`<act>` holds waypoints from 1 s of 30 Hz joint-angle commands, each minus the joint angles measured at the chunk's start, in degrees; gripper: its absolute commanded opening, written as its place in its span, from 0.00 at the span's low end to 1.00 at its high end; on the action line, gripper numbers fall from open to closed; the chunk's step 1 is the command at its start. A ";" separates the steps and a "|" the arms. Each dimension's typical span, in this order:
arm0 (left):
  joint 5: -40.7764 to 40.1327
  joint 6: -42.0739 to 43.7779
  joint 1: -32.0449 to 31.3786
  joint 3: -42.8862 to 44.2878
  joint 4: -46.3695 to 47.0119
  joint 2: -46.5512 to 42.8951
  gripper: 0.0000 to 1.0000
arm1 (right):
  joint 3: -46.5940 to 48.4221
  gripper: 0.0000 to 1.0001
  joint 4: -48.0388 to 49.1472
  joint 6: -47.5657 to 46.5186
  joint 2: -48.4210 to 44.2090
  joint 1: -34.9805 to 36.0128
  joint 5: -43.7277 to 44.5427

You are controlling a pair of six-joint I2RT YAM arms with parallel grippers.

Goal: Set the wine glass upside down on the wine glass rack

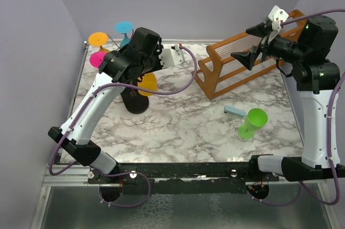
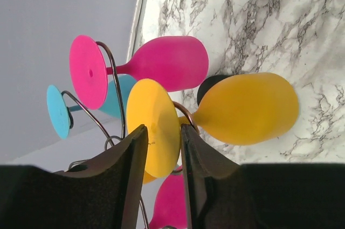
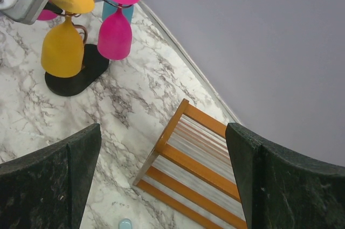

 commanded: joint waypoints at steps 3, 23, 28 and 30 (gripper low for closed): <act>5.17 -2.77 -0.45 -0.43 -0.22 -1.06 0.40 | -0.43 0.98 1.30 -1.10 -1.03 -0.37 0.30; -4.76 -2.60 -0.37 1.41 -0.03 -1.45 0.40 | -1.04 0.98 1.47 -1.32 -0.56 -0.37 0.10; -6.14 -2.27 -0.39 2.34 -1.04 -1.69 0.39 | -1.17 0.98 1.59 -1.32 -0.49 -0.37 0.11; -6.77 -2.25 -0.38 2.60 -1.17 -1.78 0.39 | -1.31 0.98 1.56 -1.32 -0.51 -0.37 0.11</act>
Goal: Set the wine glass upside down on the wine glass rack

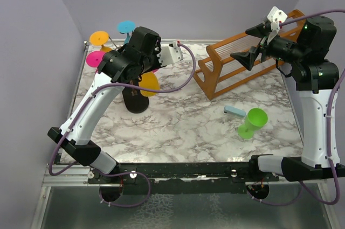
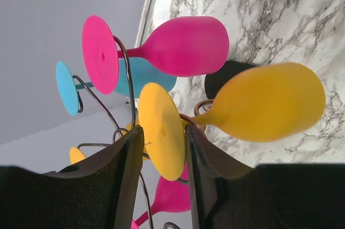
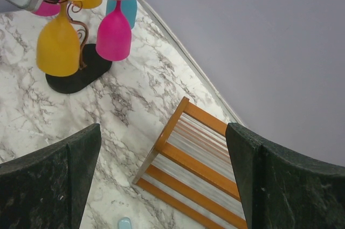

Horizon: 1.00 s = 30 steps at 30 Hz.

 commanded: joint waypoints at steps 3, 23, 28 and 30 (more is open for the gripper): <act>-3.23 -0.36 -0.44 2.47 -1.35 -1.90 0.39 | -0.66 0.98 1.61 -0.38 -0.52 -0.35 0.07; 2.70 -2.31 -0.42 4.37 -3.42 -2.73 0.40 | -1.84 0.98 1.96 -0.67 -1.00 -0.71 0.33; 4.75 -3.13 -0.36 4.98 -3.57 -3.05 0.41 | -2.93 0.98 1.91 -1.06 -1.35 -0.79 0.62; 6.32 -3.40 -0.38 5.05 -4.05 -3.32 0.41 | -3.52 0.99 1.81 -1.46 -1.53 -0.79 1.09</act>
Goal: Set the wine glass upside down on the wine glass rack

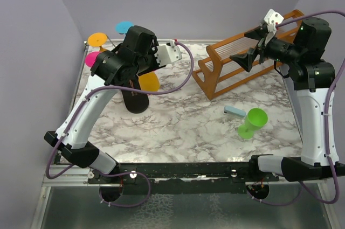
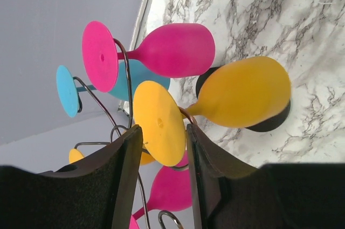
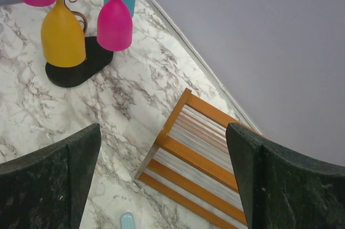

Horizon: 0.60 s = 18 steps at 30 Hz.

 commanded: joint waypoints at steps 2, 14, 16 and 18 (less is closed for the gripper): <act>6.31 -1.94 -0.21 1.67 -1.20 -2.53 0.42 | -1.32 0.99 0.97 -1.78 -1.65 -0.40 1.91; 18.35 -7.36 -0.12 -0.60 0.73 -3.59 0.61 | -11.77 1.00 -9.07 -14.15 -8.40 -0.67 17.29; 18.54 -7.64 -0.04 0.05 0.86 -3.37 0.68 | -17.05 1.00 -10.55 -16.24 -10.99 -1.45 21.25; 18.46 -8.42 0.07 1.05 1.19 -2.87 0.76 | -22.36 1.00 -12.20 -17.36 -13.43 -2.46 24.67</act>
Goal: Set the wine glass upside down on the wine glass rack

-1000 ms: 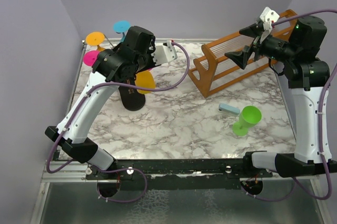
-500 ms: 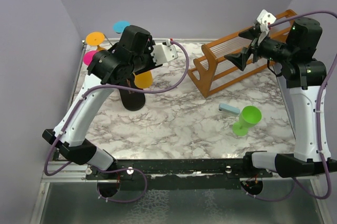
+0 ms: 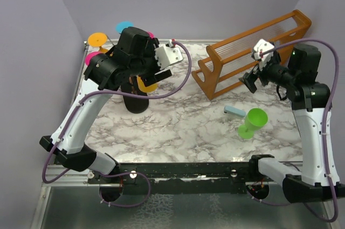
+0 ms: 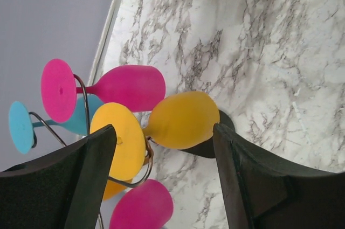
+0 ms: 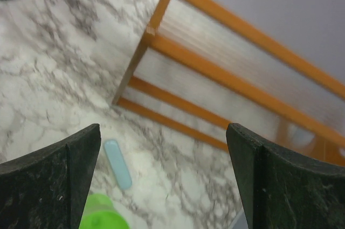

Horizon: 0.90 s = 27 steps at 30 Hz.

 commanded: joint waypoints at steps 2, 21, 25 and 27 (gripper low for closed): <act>3.28 -3.47 0.53 2.68 1.89 0.44 0.90 | -13.11 0.99 -8.13 -6.12 -5.70 -2.78 13.33; 2.66 -6.19 6.28 5.73 3.68 2.96 0.99 | -25.41 0.71 -13.88 -0.79 -5.39 -7.82 29.42; 2.77 -6.11 6.51 5.65 3.72 3.29 0.99 | -25.90 0.63 -14.02 -0.29 -4.08 -7.82 29.15; 2.75 -6.10 6.51 5.56 3.69 3.46 0.99 | -26.29 0.59 -14.22 0.18 -2.94 -7.82 28.50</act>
